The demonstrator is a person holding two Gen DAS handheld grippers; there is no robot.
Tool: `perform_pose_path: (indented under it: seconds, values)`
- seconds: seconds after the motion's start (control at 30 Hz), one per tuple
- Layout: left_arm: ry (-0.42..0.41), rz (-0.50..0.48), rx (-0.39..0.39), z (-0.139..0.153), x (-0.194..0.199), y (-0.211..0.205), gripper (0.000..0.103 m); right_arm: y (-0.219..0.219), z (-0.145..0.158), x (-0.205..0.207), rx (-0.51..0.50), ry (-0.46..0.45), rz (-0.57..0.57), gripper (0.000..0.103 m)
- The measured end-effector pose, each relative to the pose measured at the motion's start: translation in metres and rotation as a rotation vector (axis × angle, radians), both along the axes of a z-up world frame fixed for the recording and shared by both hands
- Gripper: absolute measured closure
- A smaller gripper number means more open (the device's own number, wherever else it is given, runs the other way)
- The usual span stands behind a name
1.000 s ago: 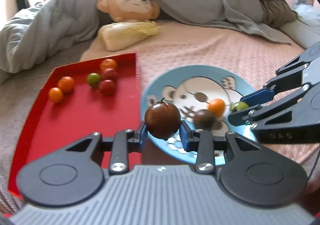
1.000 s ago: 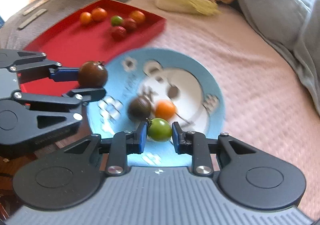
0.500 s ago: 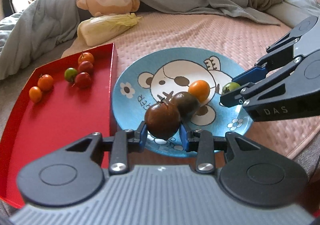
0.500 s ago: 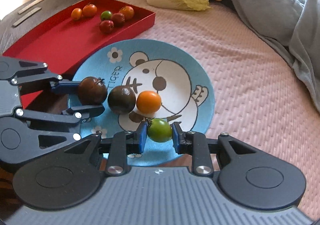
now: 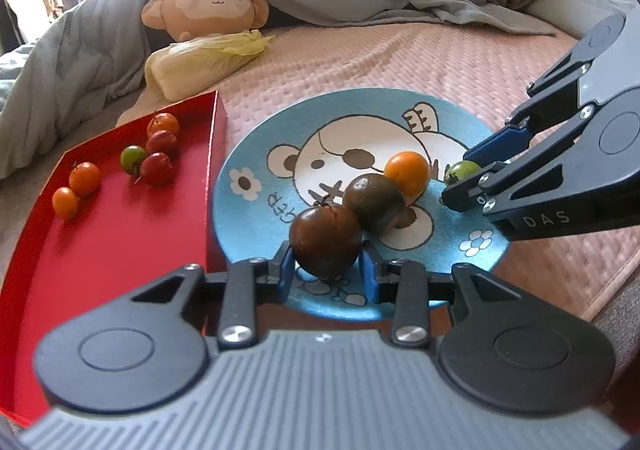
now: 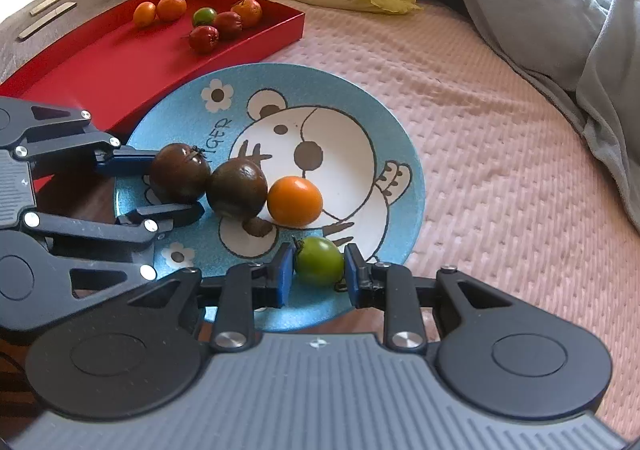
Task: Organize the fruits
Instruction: 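Open the left gripper on the plate while the right gripper releases the green tomato, then move both open grippers back over the red tray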
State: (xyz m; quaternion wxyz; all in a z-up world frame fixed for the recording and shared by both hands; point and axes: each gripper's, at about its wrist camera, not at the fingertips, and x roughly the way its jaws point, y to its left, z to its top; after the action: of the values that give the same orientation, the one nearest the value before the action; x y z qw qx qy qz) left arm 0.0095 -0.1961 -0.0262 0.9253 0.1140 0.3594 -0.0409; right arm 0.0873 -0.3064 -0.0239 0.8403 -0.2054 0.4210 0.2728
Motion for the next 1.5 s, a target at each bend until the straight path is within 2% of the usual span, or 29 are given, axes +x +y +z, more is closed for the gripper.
perform_pose_path:
  seconds: [0.1, 0.17, 0.23, 0.47, 0.53, 0.63, 1.13, 1.5]
  values:
    - [-0.003, 0.005, 0.006, -0.001, -0.001, -0.001, 0.064, 0.001, 0.000, 0.000, -0.001, 0.005, 0.014, 0.067]
    - [-0.004, 0.001, 0.006, -0.001, -0.001, -0.001, 0.064, 0.002, 0.000, -0.002, 0.000, 0.000, 0.028, 0.047]
    - [-0.003, 0.002, 0.004, -0.001, -0.002, -0.001, 0.064, 0.003, 0.002, -0.004, -0.002, -0.007, 0.042, 0.038]
    - [-0.006, 0.010, -0.003, 0.002, -0.007, -0.002, 0.063, -0.001, 0.009, -0.012, 0.006, -0.013, 0.070, 0.034]
    - [-0.015, 0.014, 0.005, 0.003, -0.008, -0.003, 0.055, -0.004, 0.011, -0.015, 0.006, -0.019, 0.072, 0.034]
    - [-0.039, 0.022, 0.015, 0.006, -0.011, -0.003, 0.048, -0.007, 0.014, -0.017, 0.017, -0.019, 0.066, 0.034]
    - [-0.055, 0.064, -0.037, 0.018, -0.013, 0.008, 0.044, -0.001, 0.029, -0.017, 0.056, -0.057, 0.063, 0.034]
    - [-0.075, 0.112, -0.084, 0.029, -0.013, 0.032, 0.043, 0.016, 0.035, -0.008, 0.070, -0.081, 0.042, 0.034]
